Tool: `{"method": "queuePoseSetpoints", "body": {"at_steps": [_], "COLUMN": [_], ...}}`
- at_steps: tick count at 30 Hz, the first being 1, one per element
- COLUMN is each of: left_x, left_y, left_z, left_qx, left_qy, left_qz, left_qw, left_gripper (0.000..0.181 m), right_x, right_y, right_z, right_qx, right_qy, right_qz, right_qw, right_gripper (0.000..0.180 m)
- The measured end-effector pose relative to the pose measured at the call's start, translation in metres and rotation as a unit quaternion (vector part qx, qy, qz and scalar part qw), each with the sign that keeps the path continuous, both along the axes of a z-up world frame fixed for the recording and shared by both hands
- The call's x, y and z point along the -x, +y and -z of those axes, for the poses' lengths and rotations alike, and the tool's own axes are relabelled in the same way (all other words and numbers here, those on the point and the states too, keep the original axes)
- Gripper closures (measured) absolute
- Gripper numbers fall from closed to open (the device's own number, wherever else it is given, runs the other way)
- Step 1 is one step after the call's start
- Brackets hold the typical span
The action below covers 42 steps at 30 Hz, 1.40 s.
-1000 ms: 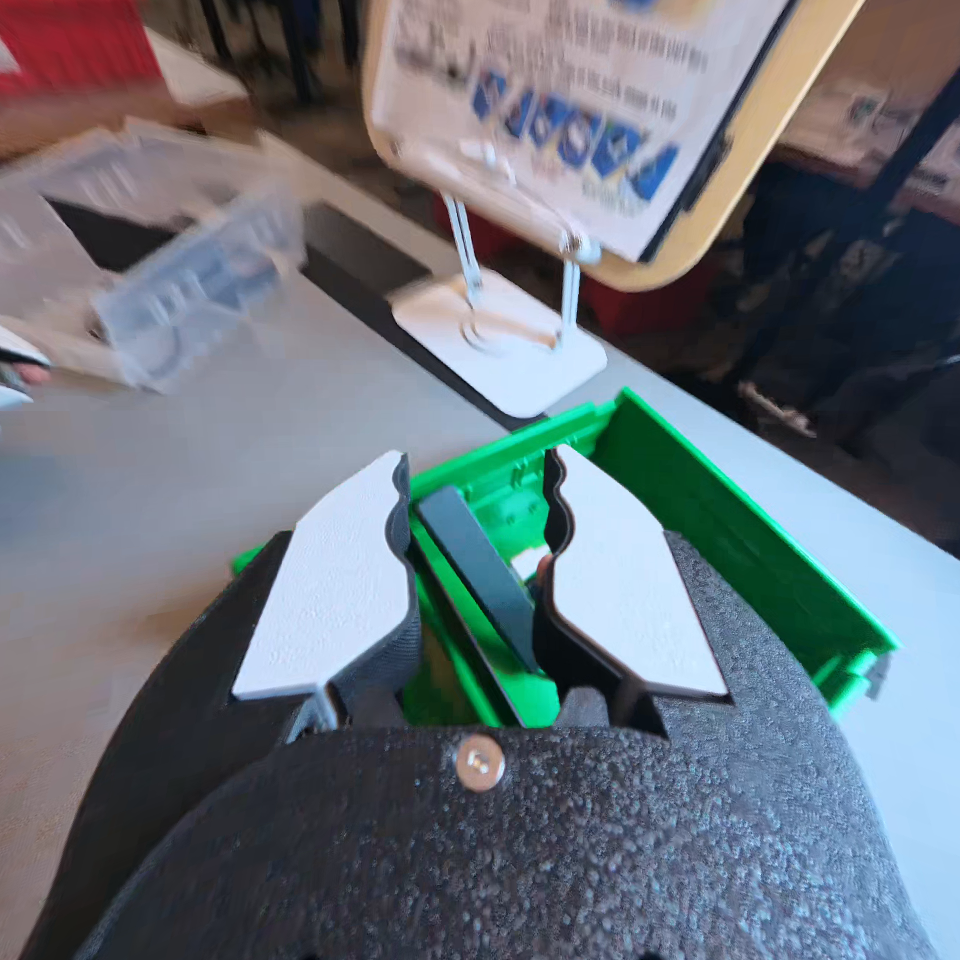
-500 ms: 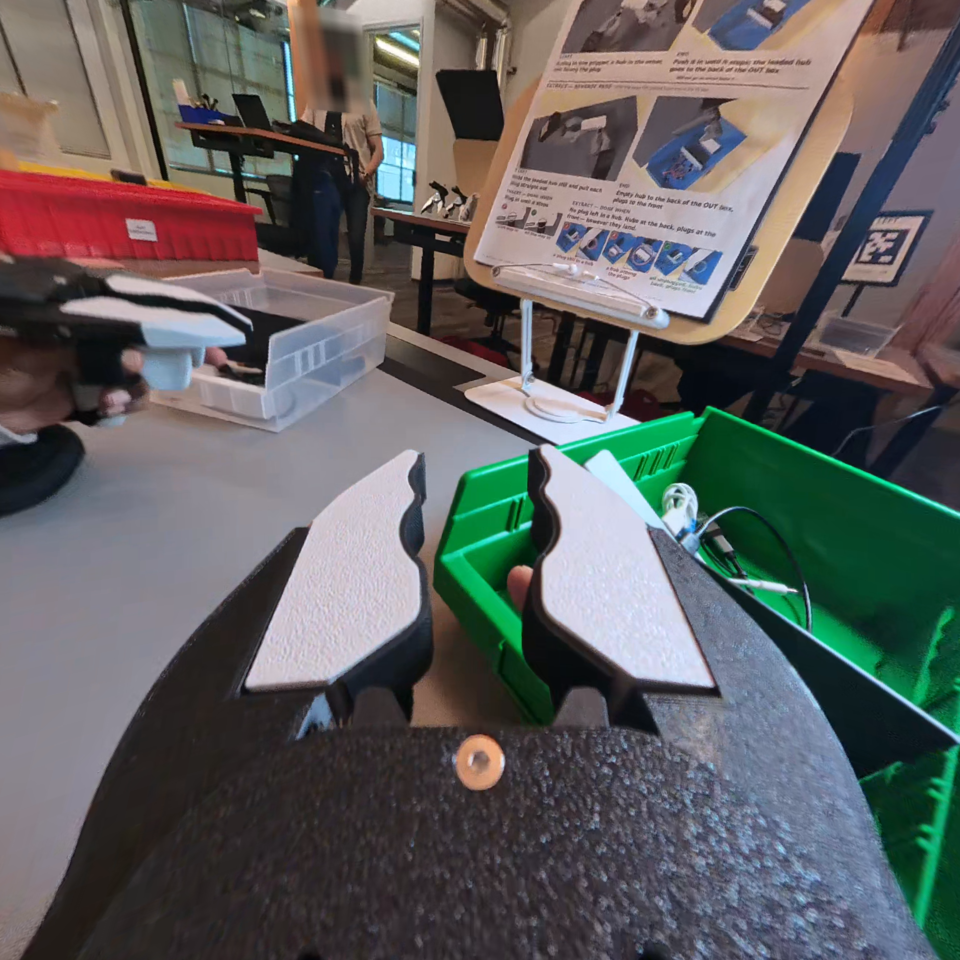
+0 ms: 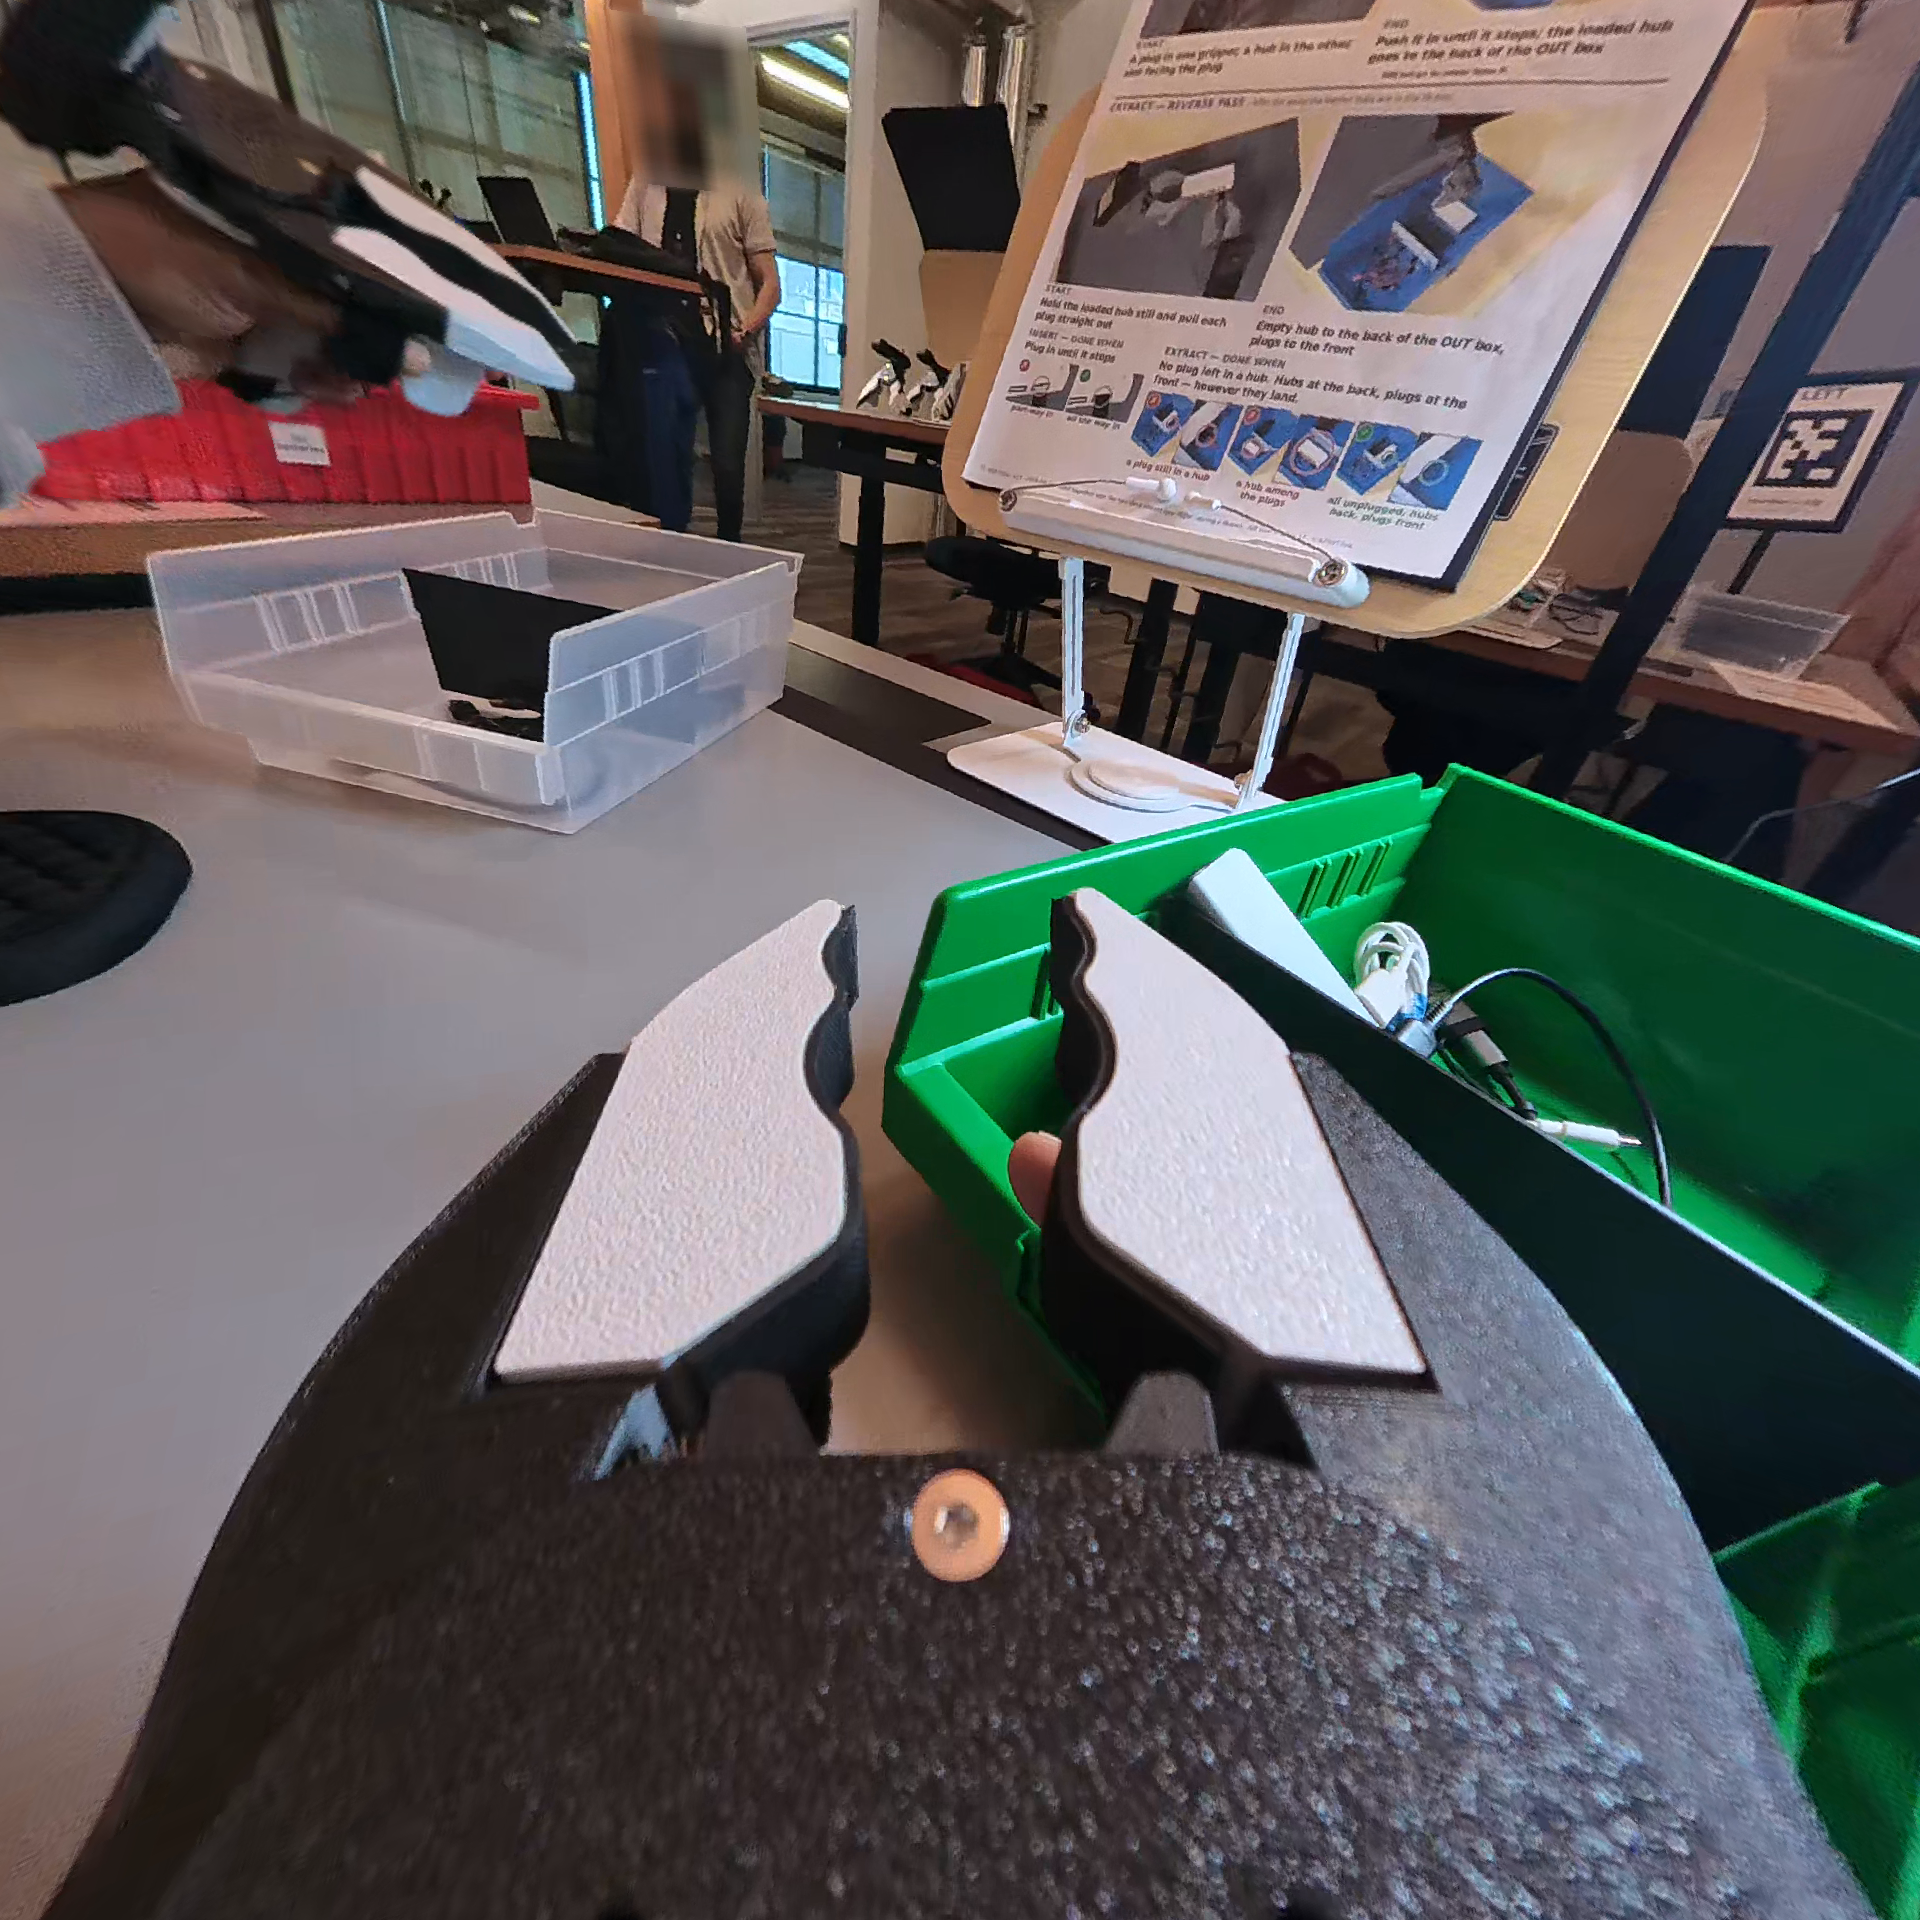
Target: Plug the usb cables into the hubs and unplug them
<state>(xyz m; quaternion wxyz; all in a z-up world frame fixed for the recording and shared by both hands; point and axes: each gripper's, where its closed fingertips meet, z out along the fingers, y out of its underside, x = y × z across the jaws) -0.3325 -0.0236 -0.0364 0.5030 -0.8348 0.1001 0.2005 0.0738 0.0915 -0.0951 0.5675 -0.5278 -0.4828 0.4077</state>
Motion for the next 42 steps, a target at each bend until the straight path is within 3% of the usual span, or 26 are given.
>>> {"method": "queuePoseSetpoints", "body": {"at_steps": [4,10,12,17,20,26,32,37,42], "left_x": [0.057,0.087,0.091,0.097,0.098,0.096,0.087,0.061,-0.026], "left_y": [0.001,-0.010,-0.017,-0.019,-0.012,-0.008,-0.004,0.005,0.027], "left_z": [0.057,0.130,0.146,0.174,0.191,0.195,0.166,0.095,-0.006], "left_qx": [0.189,0.410,0.469,0.550,0.571,0.570,0.487,0.370,0.133], "left_qy": [0.042,0.093,0.079,0.052,0.037,0.000,0.000,0.022,0.019], "left_qz": [-0.002,0.045,0.060,0.093,0.110,0.127,0.117,0.126,0.183], "left_qw": [0.981,0.906,0.878,0.828,0.813,0.811,0.866,0.920,0.974], "left_gripper": [0.151,0.144,0.134,0.118,0.117,0.120,0.121,0.121,0.121], "right_x": [0.000,-0.002,-0.003,-0.003,-0.001,0.000,-0.003,-0.004,-0.006], "right_y": [0.003,0.009,0.012,0.019,0.021,0.016,0.004,-0.007,-0.017], "right_z": [0.000,-0.001,-0.002,0.003,0.006,0.010,0.007,0.002,-0.003], "right_qx": [0.017,0.020,0.025,0.061,0.081,0.073,0.027,0.007,0.008], "right_qy": [0.005,0.005,0.007,0.011,0.010,-0.001,-0.011,-0.007,0.003], "right_qz": [-0.003,-0.004,-0.007,-0.016,-0.024,-0.041,-0.050,-0.060,-0.066], "right_qw": [1.000,1.000,1.000,0.998,0.996,0.996,0.998,0.998,0.998], "right_gripper": [0.144,0.145,0.145,0.146,0.146,0.147,0.148,0.149,0.150]}}
